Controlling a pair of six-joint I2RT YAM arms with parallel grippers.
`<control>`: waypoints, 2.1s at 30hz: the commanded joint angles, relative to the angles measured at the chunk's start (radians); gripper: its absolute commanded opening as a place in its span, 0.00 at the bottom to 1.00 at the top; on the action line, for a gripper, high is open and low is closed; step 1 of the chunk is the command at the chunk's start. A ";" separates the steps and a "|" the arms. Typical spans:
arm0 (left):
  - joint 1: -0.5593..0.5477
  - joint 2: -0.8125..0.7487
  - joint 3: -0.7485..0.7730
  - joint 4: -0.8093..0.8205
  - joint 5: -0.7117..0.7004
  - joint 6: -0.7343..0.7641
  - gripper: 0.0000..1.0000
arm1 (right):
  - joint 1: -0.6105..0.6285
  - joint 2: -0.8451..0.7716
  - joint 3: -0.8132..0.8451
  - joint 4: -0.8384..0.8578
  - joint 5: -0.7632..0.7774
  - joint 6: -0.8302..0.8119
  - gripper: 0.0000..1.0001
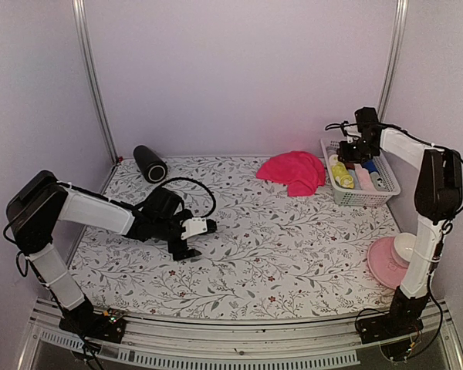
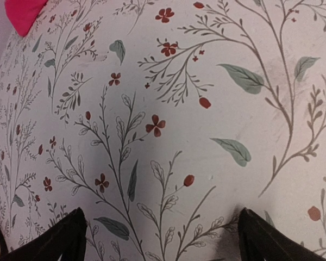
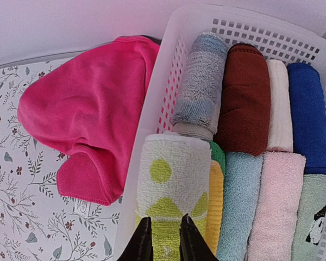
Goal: Roll the towels
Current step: Adjust the towel in the bin, then adjust the towel at the center of the board.
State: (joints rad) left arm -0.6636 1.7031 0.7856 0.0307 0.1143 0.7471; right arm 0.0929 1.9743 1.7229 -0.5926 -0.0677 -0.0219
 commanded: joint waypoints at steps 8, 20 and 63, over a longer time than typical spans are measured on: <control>-0.002 0.033 0.012 -0.028 -0.016 -0.002 0.97 | -0.012 0.045 -0.061 0.043 0.030 -0.001 0.11; 0.002 0.022 0.020 -0.038 -0.006 -0.010 0.97 | -0.015 0.066 -0.092 0.031 0.083 -0.007 0.11; 0.382 -0.299 0.005 -0.231 0.186 -0.179 0.97 | 0.280 0.431 0.216 -0.017 0.421 -0.018 0.63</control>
State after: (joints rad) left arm -0.2867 1.4151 0.8078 -0.2066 0.2806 0.5827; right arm 0.3721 2.3772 1.9121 -0.5934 0.2874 -0.0517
